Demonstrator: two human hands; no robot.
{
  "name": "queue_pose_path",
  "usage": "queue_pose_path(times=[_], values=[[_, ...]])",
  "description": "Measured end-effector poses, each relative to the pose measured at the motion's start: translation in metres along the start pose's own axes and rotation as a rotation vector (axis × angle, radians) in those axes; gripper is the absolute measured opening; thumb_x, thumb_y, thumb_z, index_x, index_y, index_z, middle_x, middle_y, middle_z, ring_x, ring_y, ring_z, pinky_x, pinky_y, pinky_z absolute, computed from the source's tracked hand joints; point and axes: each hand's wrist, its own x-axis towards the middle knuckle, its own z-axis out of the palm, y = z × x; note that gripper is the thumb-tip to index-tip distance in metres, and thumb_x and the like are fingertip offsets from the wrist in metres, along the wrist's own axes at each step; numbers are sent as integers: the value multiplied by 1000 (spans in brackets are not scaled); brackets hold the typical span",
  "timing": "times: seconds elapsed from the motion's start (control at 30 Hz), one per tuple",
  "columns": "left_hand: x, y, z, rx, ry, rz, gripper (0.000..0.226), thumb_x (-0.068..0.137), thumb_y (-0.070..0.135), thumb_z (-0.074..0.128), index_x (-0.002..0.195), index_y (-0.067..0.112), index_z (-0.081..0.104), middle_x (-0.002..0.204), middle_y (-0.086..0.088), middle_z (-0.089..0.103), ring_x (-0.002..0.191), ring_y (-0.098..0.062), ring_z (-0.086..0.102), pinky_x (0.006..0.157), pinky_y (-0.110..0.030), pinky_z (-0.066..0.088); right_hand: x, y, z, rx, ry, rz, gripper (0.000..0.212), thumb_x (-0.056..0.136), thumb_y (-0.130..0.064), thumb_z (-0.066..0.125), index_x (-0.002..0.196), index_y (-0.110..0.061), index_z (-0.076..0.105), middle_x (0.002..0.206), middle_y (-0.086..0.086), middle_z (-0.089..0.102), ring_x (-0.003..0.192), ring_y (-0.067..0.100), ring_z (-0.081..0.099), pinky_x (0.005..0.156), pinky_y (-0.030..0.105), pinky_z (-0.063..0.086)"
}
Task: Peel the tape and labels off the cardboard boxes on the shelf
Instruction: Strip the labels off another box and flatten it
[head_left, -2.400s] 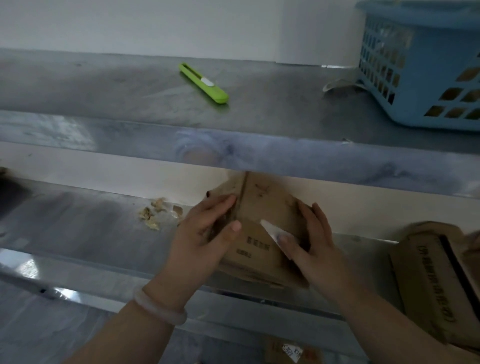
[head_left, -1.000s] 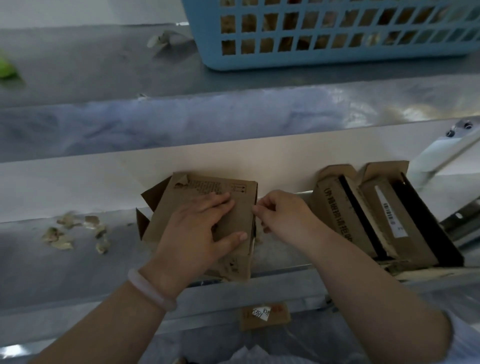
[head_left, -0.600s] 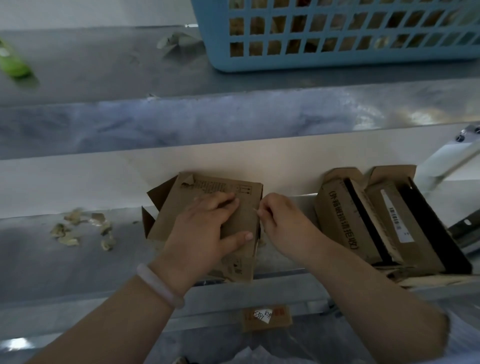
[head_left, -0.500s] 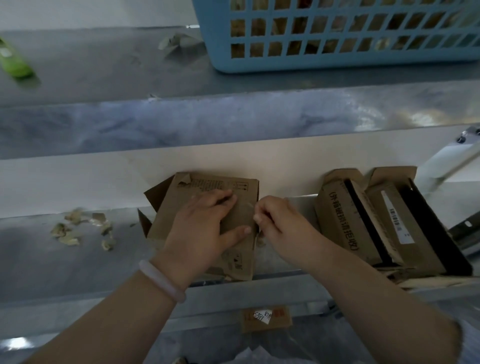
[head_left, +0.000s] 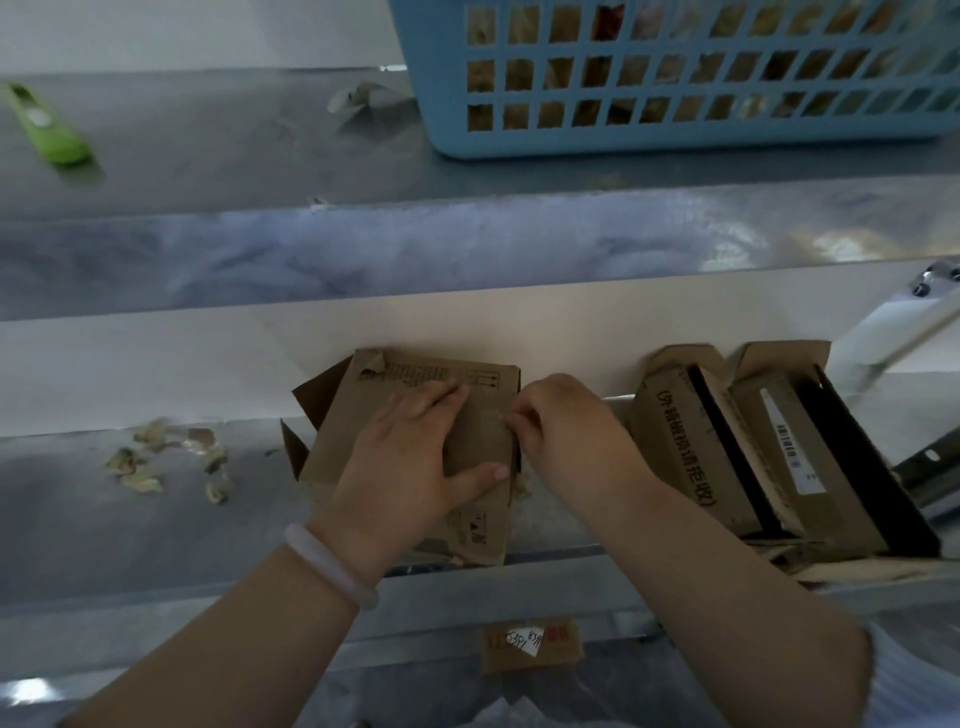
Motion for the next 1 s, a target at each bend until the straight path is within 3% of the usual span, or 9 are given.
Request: queue_pose_path(times=[0.1, 0.2, 0.43, 0.57, 0.67, 0.73, 0.83, 0.9, 1.0], values=[[1, 0, 1, 104, -12, -33, 107, 63, 87, 23, 147, 22, 35, 154, 3, 31, 140, -16, 29, 118, -40, 19, 4, -4, -3, -133, -102, -2, 22, 100, -28, 45, 106, -9, 56, 108, 9, 54, 100, 25, 54, 86, 39, 45], [-1, -1, 0, 163, -27, -44, 107, 63, 89, 16, 148, 26, 31, 156, 6, 27, 142, -14, 25, 117, -43, 20, 4, -3, -4, -227, -156, -82, 23, 103, -23, 36, 110, -5, 50, 110, 13, 51, 99, 28, 51, 82, 37, 41], [1, -2, -1, 158, -76, -69, 107, 61, 90, 12, 151, 31, 20, 158, 12, 17, 143, -11, 16, 118, -41, 16, 1, 10, 4, 49, -148, -81, 11, 100, -17, 42, 89, -18, 41, 94, 0, 43, 83, 18, 46, 72, 30, 38], [1, -3, 0, 152, -79, -68, 106, 62, 91, 12, 151, 33, 19, 158, 14, 15, 144, -10, 14, 119, -41, 14, -1, 20, 10, 185, -118, -32, 10, 98, -18, 50, 88, -21, 48, 91, -3, 49, 82, 11, 48, 70, 19, 35], [2, -5, 0, 135, -83, -75, 106, 61, 92, 13, 151, 35, 18, 158, 15, 13, 144, -9, 12, 119, -40, 12, -5, 20, 16, 424, 41, 116, 12, 93, -21, 60, 83, -27, 60, 82, -7, 61, 79, 12, 60, 72, 28, 50], [2, -6, 0, 128, -83, -76, 107, 60, 91, 13, 151, 35, 17, 158, 16, 13, 144, -8, 11, 119, -40, 11, -8, 15, 16, 418, 138, 126, 4, 90, -24, 65, 90, -24, 69, 84, -9, 63, 80, 6, 60, 74, 19, 47], [2, -5, 0, 123, -87, -72, 106, 61, 91, 13, 151, 35, 17, 158, 16, 13, 144, -8, 12, 120, -40, 11, -6, 12, 14, 336, 157, 65, 25, 84, -31, 72, 109, -27, 71, 88, -14, 59, 78, -1, 56, 74, 3, 39], [2, -6, 1, 126, -76, -68, 106, 61, 91, 13, 150, 34, 19, 158, 14, 15, 144, -9, 14, 119, -40, 13, 0, 13, 13, 218, 102, 0, 22, 84, -31, 72, 106, -27, 73, 90, -8, 59, 77, 2, 54, 76, 13, 44], [2, -6, 1, 132, -71, -61, 107, 61, 92, 13, 150, 33, 21, 158, 13, 17, 143, -10, 16, 119, -40, 14, 6, 11, 13, 129, 91, -106, 5, 85, -21, 71, 86, -16, 70, 90, -2, 55, 82, 9, 49, 76, 26, 44]])
